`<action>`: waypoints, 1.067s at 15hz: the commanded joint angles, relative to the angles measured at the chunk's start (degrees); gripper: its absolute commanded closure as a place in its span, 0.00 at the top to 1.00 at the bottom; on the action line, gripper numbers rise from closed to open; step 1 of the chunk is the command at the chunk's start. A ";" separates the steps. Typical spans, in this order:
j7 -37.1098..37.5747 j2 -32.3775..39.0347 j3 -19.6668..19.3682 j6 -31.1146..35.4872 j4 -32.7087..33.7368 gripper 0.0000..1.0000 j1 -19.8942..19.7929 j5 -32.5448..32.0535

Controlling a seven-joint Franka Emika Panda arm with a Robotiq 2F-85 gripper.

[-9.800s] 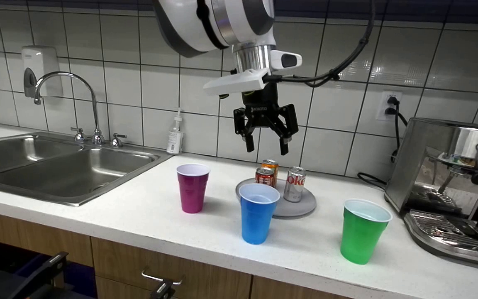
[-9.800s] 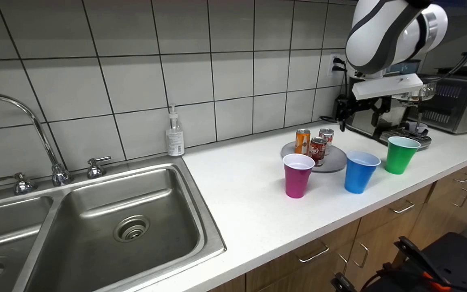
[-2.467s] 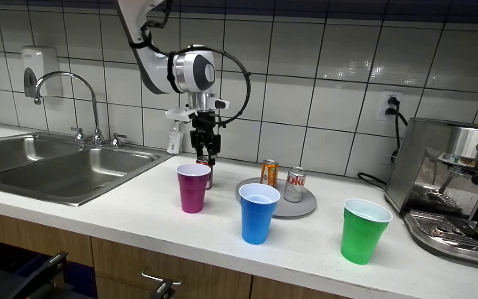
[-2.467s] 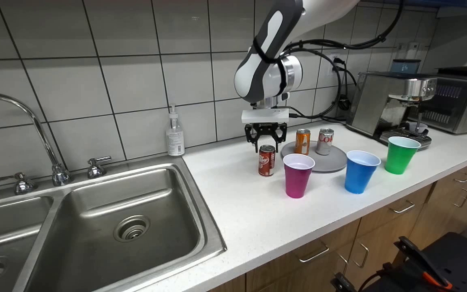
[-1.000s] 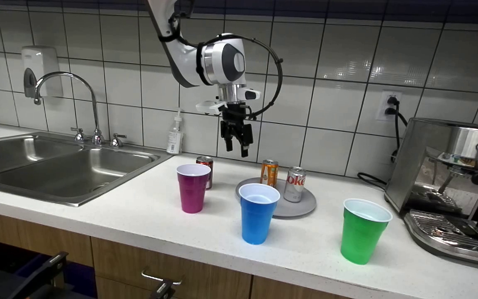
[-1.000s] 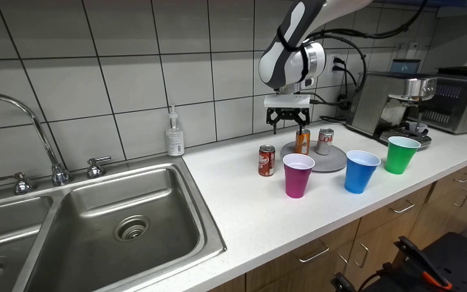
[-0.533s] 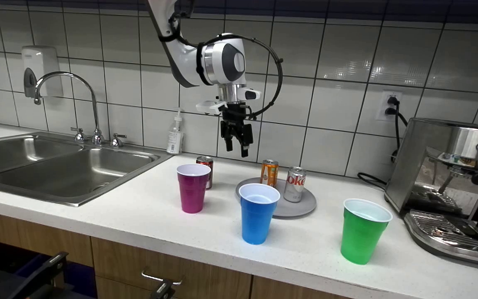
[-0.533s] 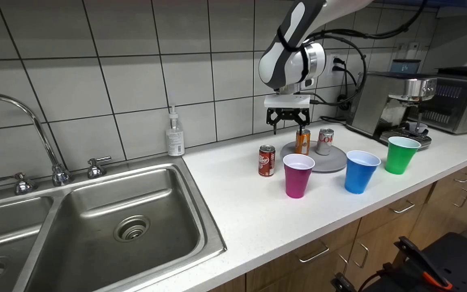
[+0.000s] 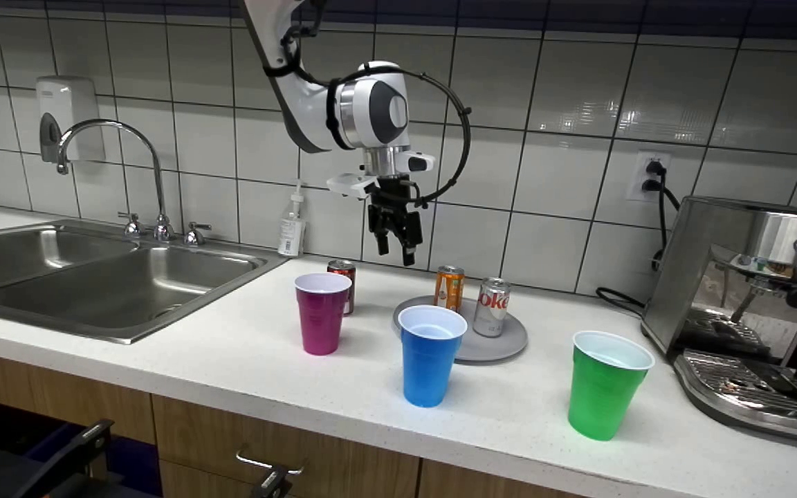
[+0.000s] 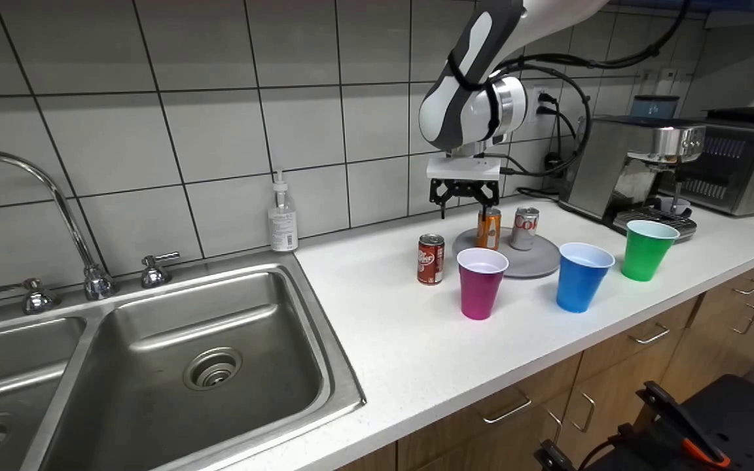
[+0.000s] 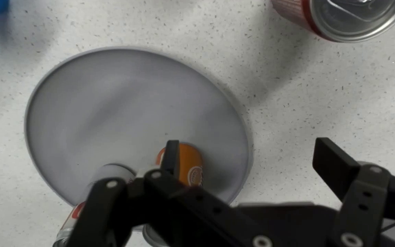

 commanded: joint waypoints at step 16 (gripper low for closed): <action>0.74 3.45 -1.60 -0.68 4.14 1.00 -4.80 0.72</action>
